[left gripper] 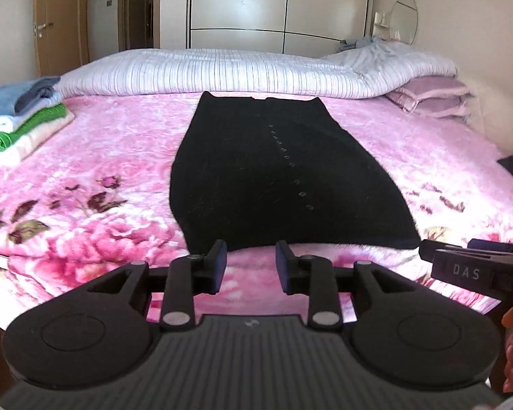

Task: Fold clothes
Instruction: 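Open both grippers and pull them back from the flattened garment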

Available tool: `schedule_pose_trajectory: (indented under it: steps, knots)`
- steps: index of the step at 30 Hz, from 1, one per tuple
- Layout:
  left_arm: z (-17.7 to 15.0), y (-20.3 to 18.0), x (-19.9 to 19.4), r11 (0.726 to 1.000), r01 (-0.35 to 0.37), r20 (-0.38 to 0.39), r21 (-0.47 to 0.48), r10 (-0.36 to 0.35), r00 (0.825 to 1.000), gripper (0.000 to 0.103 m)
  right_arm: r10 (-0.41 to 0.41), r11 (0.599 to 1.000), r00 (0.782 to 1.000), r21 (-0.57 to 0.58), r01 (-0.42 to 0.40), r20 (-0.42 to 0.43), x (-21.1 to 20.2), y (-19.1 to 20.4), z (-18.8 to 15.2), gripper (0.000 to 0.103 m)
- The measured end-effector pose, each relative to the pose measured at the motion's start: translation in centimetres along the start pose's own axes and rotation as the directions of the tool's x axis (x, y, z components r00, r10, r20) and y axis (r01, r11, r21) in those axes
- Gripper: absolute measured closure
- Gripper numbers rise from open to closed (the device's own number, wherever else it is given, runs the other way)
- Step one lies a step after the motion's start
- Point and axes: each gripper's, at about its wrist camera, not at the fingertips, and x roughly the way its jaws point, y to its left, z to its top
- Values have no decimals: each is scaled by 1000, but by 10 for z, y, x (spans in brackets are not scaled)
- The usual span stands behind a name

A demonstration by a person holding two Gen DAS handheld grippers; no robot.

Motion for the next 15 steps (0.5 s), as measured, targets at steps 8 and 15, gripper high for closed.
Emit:
schedule_pose_trajectory:
  steps: [8,15]
  knots:
    - [-9,-3,-3,1000,-11,-27,16,12,1000,75,8,1000,999,-30,-9,-36,1,6,-15,34]
    - [-12,-2,-13,1000,1,-23,17,-1,1000,72,1,999,1000,-32,-2,-30,-8,6,-17,34]
